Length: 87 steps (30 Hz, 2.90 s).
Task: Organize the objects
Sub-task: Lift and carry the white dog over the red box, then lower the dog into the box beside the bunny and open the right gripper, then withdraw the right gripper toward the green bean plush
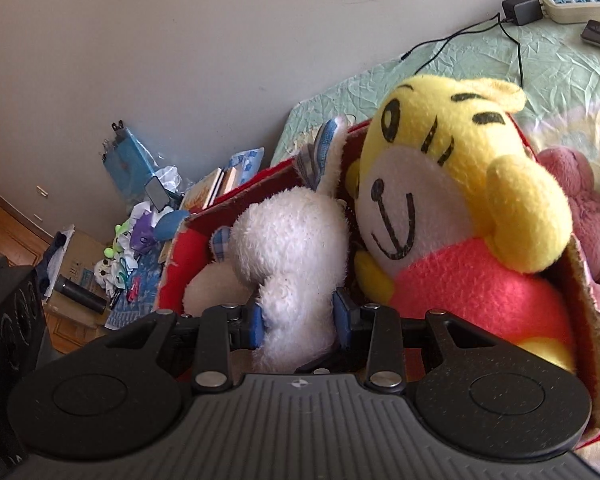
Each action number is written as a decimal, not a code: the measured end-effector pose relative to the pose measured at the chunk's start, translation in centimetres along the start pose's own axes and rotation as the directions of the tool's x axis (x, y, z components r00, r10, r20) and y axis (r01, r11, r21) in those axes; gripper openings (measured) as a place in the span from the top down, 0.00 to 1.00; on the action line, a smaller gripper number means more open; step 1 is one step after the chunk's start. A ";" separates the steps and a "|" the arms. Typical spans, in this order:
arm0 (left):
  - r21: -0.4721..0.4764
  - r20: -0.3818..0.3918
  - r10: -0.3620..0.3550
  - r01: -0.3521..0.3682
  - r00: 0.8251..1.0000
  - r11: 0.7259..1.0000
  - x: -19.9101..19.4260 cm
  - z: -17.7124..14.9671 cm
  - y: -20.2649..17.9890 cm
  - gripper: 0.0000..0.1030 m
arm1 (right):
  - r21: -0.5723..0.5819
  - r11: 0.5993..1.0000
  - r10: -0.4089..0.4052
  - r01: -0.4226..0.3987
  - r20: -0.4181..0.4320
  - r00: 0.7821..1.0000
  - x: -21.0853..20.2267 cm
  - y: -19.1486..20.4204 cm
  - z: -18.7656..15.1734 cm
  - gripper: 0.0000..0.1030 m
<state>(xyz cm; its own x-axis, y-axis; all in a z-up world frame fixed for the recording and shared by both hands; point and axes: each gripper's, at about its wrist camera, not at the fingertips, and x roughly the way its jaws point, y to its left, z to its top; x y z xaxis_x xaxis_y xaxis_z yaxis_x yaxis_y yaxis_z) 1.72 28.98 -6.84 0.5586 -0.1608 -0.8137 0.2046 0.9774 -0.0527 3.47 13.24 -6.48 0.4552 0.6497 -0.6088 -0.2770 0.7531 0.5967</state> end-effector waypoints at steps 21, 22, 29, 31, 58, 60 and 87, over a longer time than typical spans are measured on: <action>0.044 -0.060 0.080 -0.077 0.995 0.996 0.6 0.3 -1.1 0.19 | 0.027 0.998 -0.049 0.049 -0.006 0.999 -0.7 -0.4 -0.3 0.64; 0.045 -0.063 0.083 -0.080 0.995 0.996 0.6 0.4 -1.2 0.19 | 0.029 0.998 -0.051 0.051 -0.007 0.999 -0.7 -0.4 -0.4 0.64; 0.022 -0.077 0.092 -0.090 0.993 0.996 0.6 0.4 -1.4 0.19 | 0.028 0.998 -0.057 0.057 0.010 0.998 -1.5 -0.6 -0.6 0.64; 0.016 -0.077 0.098 -0.097 0.992 0.995 0.5 0.4 -1.5 0.19 | 0.021 0.998 -0.062 0.062 0.018 0.998 -1.7 -0.6 -0.7 0.64; -0.017 -0.057 0.232 -0.233 0.971 0.972 -2.4 -0.2 -2.4 0.13 | 0.020 0.998 -0.063 0.061 0.109 0.992 -5.7 -1.7 -1.5 0.66; -0.023 -0.058 0.244 -0.245 0.968 0.969 -2.6 -0.3 -2.6 0.13 | 0.024 0.998 -0.059 0.056 0.117 0.991 -6.1 -1.9 -1.6 0.66; -0.152 -0.084 0.353 -0.362 0.932 0.920 -6.1 -0.2 -9.6 0.11 | -0.068 0.995 0.076 -0.075 0.009 0.997 -11.2 -6.1 0.1 0.63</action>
<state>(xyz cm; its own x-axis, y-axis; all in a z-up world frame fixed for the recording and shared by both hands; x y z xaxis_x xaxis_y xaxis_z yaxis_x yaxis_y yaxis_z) -3.82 20.60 -1.45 0.5250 0.2064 -0.8257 -0.1362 0.9780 0.1578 0.12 1.30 -3.27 0.4403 0.7039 -0.5573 -0.3670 0.7076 0.6038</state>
